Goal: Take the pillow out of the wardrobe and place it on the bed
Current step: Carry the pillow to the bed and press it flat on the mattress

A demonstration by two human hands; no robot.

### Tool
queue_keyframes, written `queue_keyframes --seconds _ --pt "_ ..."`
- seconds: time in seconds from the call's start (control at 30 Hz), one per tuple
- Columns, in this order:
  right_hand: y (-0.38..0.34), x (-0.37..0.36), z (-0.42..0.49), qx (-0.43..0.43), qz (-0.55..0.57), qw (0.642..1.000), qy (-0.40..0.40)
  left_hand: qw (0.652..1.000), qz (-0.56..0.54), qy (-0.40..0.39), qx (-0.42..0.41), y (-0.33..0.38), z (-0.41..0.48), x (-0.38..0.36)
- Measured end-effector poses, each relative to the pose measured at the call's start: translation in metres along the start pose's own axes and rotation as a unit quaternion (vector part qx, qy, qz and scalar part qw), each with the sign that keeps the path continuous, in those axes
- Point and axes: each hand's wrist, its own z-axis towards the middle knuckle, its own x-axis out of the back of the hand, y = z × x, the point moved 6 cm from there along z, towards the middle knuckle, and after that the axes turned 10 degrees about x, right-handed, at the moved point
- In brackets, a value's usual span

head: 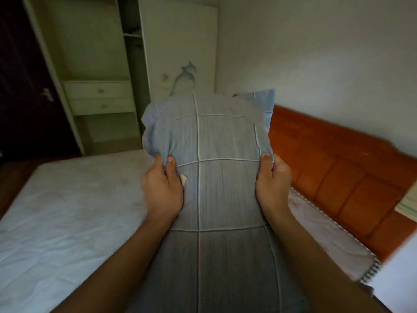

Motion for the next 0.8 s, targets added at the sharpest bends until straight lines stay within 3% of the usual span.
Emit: queue_keyframes --seconds 0.27,0.8 --pt "0.066 -0.081 0.070 0.023 0.053 0.993 -0.100 0.990 0.094 0.094 0.056 -0.023 0.025 -0.039" --pt "0.077 -0.266 0.058 -0.003 0.106 0.967 -0.230 0.964 0.146 0.181 0.124 -0.141 0.074 0.010"
